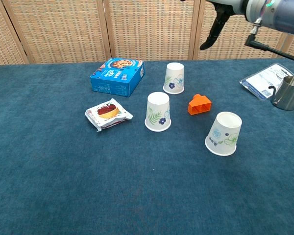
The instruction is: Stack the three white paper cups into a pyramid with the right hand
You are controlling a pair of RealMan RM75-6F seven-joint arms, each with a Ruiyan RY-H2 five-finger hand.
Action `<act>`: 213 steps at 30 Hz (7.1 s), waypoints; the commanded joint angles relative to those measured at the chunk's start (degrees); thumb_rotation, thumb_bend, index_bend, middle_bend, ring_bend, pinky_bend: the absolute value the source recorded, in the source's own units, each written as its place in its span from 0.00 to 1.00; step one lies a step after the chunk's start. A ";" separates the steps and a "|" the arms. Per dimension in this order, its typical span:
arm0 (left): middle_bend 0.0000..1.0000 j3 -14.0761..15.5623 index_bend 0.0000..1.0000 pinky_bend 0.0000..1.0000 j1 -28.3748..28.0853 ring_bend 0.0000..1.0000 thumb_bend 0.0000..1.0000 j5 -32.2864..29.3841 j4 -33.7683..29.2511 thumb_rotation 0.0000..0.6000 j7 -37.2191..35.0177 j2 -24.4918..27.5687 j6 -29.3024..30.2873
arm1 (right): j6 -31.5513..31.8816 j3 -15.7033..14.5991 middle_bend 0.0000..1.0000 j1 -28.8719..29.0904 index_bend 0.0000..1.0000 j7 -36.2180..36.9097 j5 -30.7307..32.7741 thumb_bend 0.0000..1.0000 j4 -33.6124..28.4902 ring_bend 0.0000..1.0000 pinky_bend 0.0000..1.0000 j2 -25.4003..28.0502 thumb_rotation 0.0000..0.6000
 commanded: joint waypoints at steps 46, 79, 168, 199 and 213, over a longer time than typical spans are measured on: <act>0.00 -0.99 0.00 0.00 -2.91 0.00 0.20 -6.32 4.42 1.00 1.67 -2.85 -5.12 | -26.79 -5.05 0.00 23.25 0.21 14.44 2.77 0.04 60.11 0.00 0.00 -28.67 1.00; 0.00 0.02 0.00 0.00 -3.74 0.00 0.20 -5.49 4.13 1.00 3.49 -3.71 -5.21 | -29.83 -5.87 0.00 25.74 0.31 25.04 -6.27 0.04 71.31 0.00 0.00 -34.84 1.00; 0.00 2.50 0.00 0.00 -4.49 0.00 0.20 -3.26 3.98 1.00 1.64 -3.70 -6.88 | -12.83 -4.77 0.07 21.05 0.58 23.92 -11.56 0.06 68.63 0.00 0.00 -31.03 1.00; 0.00 5.60 0.00 0.00 -2.43 0.00 0.20 5.65 -2.64 1.00 2.73 -0.28 -2.10 | 15.38 -11.22 0.06 -6.18 0.58 -8.20 -8.94 0.06 -14.78 0.00 0.00 14.61 1.00; 0.00 6.29 0.00 0.00 -2.17 0.00 0.20 8.06 -3.13 1.00 3.38 -0.32 -1.82 | 20.14 -17.59 0.06 -14.24 0.58 -7.31 -14.96 0.06 -25.88 0.00 0.00 24.16 1.00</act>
